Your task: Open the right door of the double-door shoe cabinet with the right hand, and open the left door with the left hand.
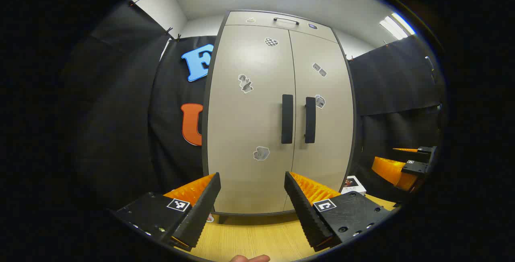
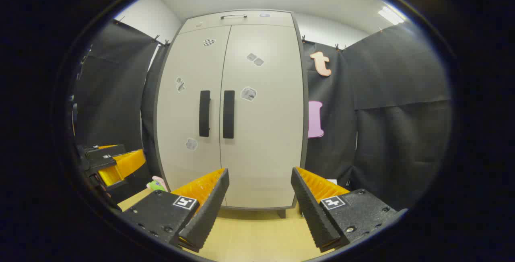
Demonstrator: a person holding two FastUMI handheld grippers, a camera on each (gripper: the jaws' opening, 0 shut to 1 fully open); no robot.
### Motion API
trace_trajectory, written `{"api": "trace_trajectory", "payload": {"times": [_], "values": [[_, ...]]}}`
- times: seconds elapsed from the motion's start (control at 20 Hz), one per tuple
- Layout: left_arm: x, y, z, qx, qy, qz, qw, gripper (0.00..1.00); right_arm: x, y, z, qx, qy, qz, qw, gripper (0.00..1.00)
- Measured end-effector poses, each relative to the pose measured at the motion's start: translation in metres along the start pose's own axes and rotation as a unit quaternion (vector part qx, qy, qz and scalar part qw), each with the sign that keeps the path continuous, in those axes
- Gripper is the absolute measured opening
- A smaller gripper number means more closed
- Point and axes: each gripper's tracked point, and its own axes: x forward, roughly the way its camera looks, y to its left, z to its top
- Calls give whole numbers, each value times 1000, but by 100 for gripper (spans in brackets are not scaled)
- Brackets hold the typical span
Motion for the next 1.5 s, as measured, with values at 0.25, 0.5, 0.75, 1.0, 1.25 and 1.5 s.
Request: {"api": "trace_trajectory", "payload": {"times": [0.25, 0.5, 0.75, 1.0, 1.25, 1.5], "values": [[-2, -1, 2, 3, -7, -2, 1000, 95, 0, 1, -1, 2, 0, -2, 1000, 97], [0, 0, 7, 18, -10, -2, 1000, 95, 4, 6, 8, 6, -14, -1, 1000, 97], [3, -2, 14, 19, -22, -8, 1000, 95, 7, 8, 10, 1, -16, -2, 1000, 97], [5, -5, 16, 23, -28, -12, 999, 95, 8, 9, 7, 1, -12, -1, 1000, 97], [5, -6, 16, 22, -29, -12, 999, 95, 5, 8, 7, 1, -10, -4, 1000, 97], [3, -4, 14, 22, -27, -10, 999, 95, 3, 8, 4, 5, -7, -6, 1000, 97]]}}
